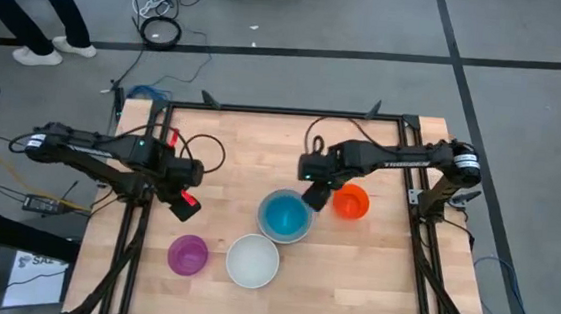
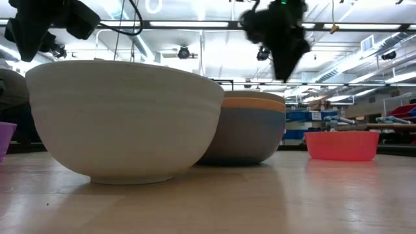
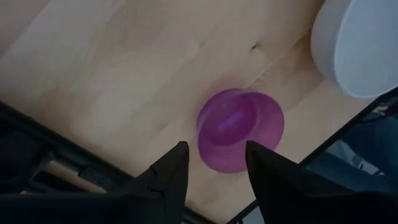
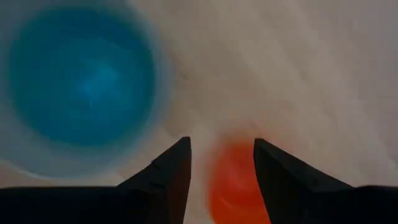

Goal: Nest bowls inside each other
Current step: Remove the blue bowl from the top of the gray bowl

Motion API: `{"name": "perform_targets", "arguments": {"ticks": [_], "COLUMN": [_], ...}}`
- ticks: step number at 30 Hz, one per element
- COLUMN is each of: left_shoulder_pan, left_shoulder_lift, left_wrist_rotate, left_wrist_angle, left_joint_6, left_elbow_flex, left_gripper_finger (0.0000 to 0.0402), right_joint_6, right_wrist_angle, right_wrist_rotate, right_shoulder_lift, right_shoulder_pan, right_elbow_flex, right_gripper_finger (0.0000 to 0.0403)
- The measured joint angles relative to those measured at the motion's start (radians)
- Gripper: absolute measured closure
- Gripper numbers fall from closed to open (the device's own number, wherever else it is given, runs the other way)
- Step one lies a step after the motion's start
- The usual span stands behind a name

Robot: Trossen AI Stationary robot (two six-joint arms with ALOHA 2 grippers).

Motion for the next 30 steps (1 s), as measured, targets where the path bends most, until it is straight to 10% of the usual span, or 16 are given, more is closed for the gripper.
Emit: {"name": "perform_targets", "arguments": {"ticks": [30], "left_shoulder_pan": [-0.01], "left_shoulder_lift": [0.0], "left_wrist_rotate": [-0.057], "left_wrist_angle": [0.137], "left_joint_6": [-0.01], "left_elbow_flex": [0.002], "left_gripper_finger": [0.0234], "right_joint_6": [0.178], "right_wrist_angle": [-0.255], "right_wrist_rotate": [-0.037], "right_shoulder_lift": [-0.062], "right_shoulder_pan": [0.083], "right_elbow_flex": [0.0], "right_gripper_finger": [0.0242]}}
